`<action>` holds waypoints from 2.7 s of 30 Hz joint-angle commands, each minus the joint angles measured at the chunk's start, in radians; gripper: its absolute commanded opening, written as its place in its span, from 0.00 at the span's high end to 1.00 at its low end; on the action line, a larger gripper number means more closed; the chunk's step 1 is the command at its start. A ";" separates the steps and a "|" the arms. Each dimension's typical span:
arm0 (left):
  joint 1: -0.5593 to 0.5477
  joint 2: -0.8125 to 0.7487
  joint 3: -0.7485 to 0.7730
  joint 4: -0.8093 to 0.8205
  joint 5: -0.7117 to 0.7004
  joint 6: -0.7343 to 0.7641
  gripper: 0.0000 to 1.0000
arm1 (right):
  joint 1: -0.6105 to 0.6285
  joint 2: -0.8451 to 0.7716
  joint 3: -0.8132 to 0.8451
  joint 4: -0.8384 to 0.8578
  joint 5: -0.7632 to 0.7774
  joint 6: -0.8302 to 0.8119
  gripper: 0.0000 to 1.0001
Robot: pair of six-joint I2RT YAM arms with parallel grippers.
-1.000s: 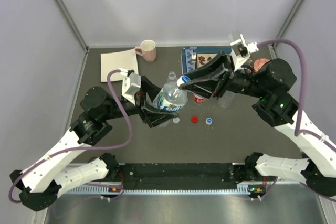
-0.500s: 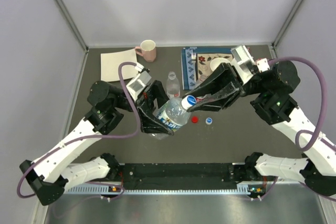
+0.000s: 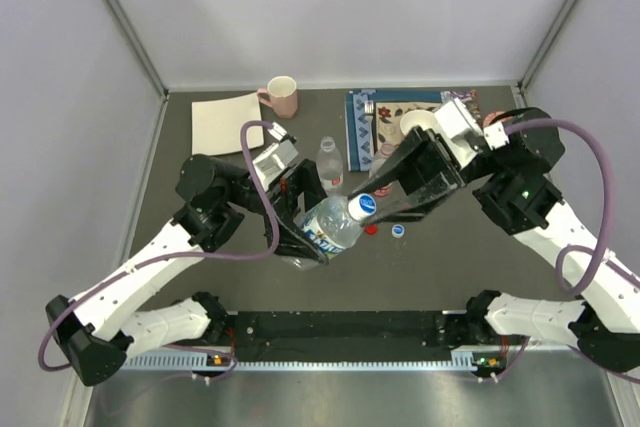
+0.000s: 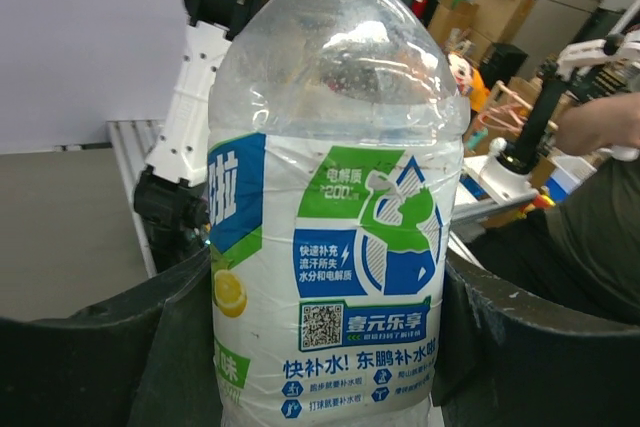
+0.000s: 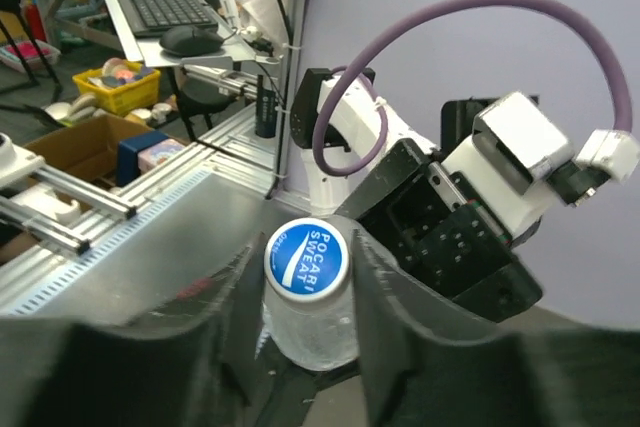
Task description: Unscrew the bottle caps
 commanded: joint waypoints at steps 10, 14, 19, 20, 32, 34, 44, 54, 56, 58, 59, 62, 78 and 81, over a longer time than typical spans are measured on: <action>0.011 -0.084 0.156 -0.728 -0.686 0.659 0.59 | -0.010 -0.108 0.119 -0.371 0.740 0.037 0.23; -0.056 -0.142 0.102 -0.731 -1.002 0.746 0.59 | -0.008 -0.089 0.143 -0.425 0.927 0.139 0.23; -0.168 -0.181 0.044 -0.679 -1.432 0.838 0.60 | 0.042 -0.027 0.176 -0.518 1.163 0.209 0.23; -0.185 -0.176 0.042 -0.681 -1.479 0.864 0.60 | 0.059 -0.014 0.182 -0.546 1.209 0.208 0.23; -0.381 -0.129 0.018 -0.598 -1.880 1.038 0.61 | 0.142 0.153 0.280 -0.626 1.432 0.232 0.23; -0.400 -0.127 0.010 -0.595 -1.900 1.061 0.61 | 0.147 0.175 0.288 -0.617 1.432 0.238 0.24; -0.412 -0.116 0.004 -0.558 -1.926 1.073 0.62 | 0.153 0.215 0.283 -0.558 1.406 0.225 0.39; -0.415 -0.118 -0.007 -0.550 -1.924 1.078 0.62 | 0.153 0.216 0.249 -0.509 1.377 0.222 0.60; -0.414 -0.121 -0.010 -0.543 -1.924 1.081 0.62 | 0.151 0.216 0.245 -0.509 1.363 0.225 0.62; -0.414 -0.119 -0.008 -0.541 -1.924 1.081 0.62 | 0.151 0.219 0.240 -0.509 1.354 0.226 0.64; -0.415 -0.119 -0.008 -0.540 -1.926 1.082 0.61 | 0.153 0.219 0.235 -0.509 1.348 0.228 0.67; -0.414 -0.119 -0.010 -0.537 -1.929 1.086 0.61 | 0.153 0.221 0.225 -0.509 1.334 0.232 0.74; -0.345 -0.219 0.041 -0.624 -1.452 0.945 0.59 | 0.118 0.140 0.177 -0.497 0.974 0.151 1.00; -0.250 -0.238 0.064 -0.652 -1.171 0.860 0.59 | 0.112 0.109 0.192 -0.498 0.859 0.139 1.00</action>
